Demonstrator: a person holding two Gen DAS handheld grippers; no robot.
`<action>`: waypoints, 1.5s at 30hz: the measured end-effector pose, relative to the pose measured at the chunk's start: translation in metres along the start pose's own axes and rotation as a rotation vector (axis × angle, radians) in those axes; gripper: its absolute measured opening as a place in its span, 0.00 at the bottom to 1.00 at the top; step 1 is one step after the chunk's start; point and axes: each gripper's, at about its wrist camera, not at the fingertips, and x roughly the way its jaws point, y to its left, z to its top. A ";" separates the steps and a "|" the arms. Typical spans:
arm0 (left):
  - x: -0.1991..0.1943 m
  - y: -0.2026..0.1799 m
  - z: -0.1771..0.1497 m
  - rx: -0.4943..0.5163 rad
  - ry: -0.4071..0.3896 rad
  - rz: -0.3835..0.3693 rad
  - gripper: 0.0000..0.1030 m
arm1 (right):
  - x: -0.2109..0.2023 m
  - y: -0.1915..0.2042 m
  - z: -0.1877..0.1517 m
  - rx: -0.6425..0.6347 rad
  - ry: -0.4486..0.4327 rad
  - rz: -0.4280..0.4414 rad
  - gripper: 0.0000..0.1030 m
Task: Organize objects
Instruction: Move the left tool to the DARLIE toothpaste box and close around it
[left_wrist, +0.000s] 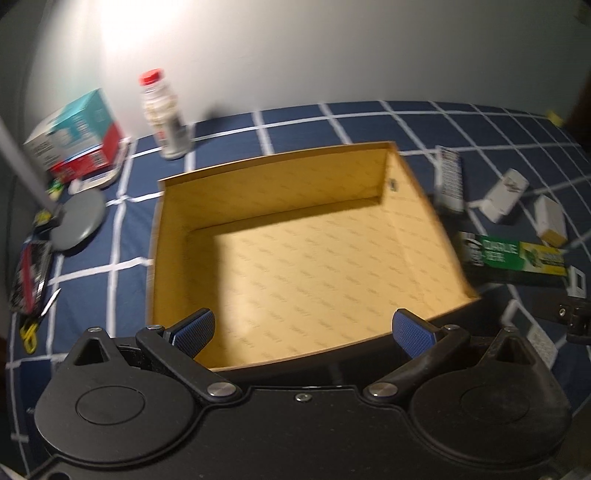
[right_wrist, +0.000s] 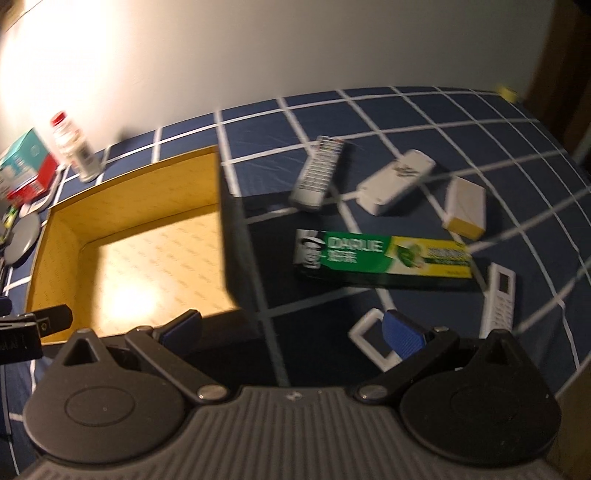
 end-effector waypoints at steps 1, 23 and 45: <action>0.001 -0.006 0.002 0.012 0.001 -0.013 1.00 | -0.001 -0.006 -0.001 0.011 0.001 -0.008 1.00; 0.052 -0.152 0.055 0.181 0.082 -0.125 1.00 | 0.019 -0.157 0.033 0.228 0.036 -0.027 1.00; 0.129 -0.231 0.087 0.236 0.241 -0.107 1.00 | 0.109 -0.218 0.082 0.260 0.194 0.113 1.00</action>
